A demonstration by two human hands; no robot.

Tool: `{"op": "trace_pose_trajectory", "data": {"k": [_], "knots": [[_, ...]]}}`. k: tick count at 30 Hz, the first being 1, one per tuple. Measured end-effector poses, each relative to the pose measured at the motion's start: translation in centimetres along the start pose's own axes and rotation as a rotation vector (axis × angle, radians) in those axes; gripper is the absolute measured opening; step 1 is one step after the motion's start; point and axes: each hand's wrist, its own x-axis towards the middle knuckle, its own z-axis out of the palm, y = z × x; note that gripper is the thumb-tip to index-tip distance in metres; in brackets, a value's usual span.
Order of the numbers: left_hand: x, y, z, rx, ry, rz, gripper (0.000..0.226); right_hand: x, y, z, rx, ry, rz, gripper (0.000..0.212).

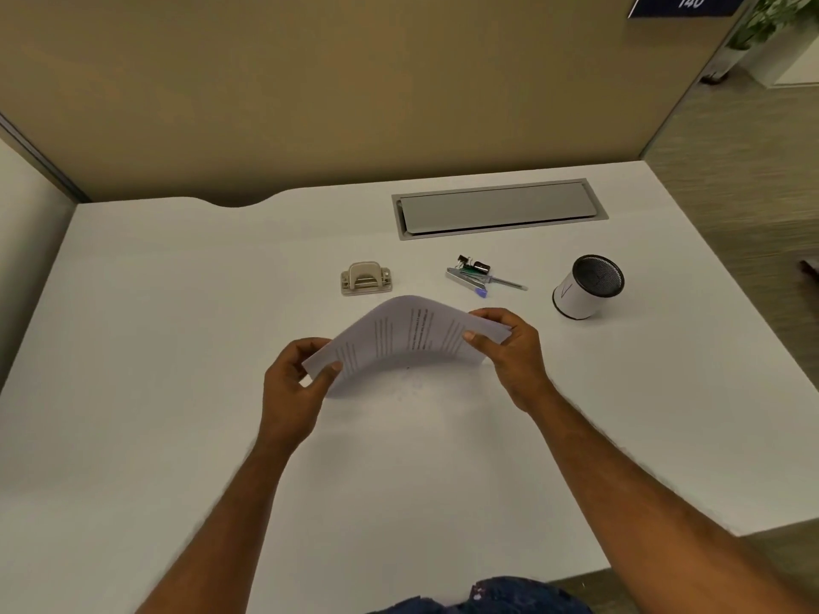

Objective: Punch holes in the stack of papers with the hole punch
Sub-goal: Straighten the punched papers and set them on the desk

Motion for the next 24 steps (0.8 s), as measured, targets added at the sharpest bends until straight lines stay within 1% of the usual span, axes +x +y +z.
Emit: {"op": "trace_pose_trajectory", "data": {"k": [2,3,5,8,9,11,13,17,21,24], "knots": [[0.1,0.2,0.3,0.053,0.026,0.025,0.028,0.1,0.1,0.1,-0.006,0.034,-0.001,0.016],[0.2,0.5,0.4,0.067,0.039,0.034,0.025,0.1,-0.1,0.1,-0.009,0.046,-0.006,0.012],[0.4,1.2,0.5,0.065,0.06,0.062,0.01,0.2,-0.6,0.0,-0.018,0.053,-0.025,0.009],[0.7,1.8,0.3,0.057,0.091,0.103,0.012,0.4,-1.3,-0.4,0.002,0.041,-0.073,0.017],[0.8,1.7,0.3,0.046,0.084,0.095,0.012,0.5,-1.3,-0.6,0.01,0.031,-0.081,0.021],[0.6,1.3,0.5,0.041,0.058,0.065,0.018,0.7,-0.8,-0.8,-0.006,0.019,-0.067,0.025],[0.6,1.0,0.8,0.08,0.051,0.045,0.02,0.9,-0.3,-0.8,-0.08,0.03,-0.038,0.022],[0.9,1.8,1.4,0.132,0.065,0.046,0.011,1.3,-0.3,-0.9,-0.19,0.034,-0.052,0.015],[1.6,3.5,0.8,0.111,0.123,0.118,0.006,1.8,-1.5,-1.2,-0.157,0.044,-0.087,0.011],[2.2,4.2,-0.3,0.042,0.171,0.184,0.016,1.9,-2.6,-1.5,-0.027,0.045,-0.083,0.013]]}}
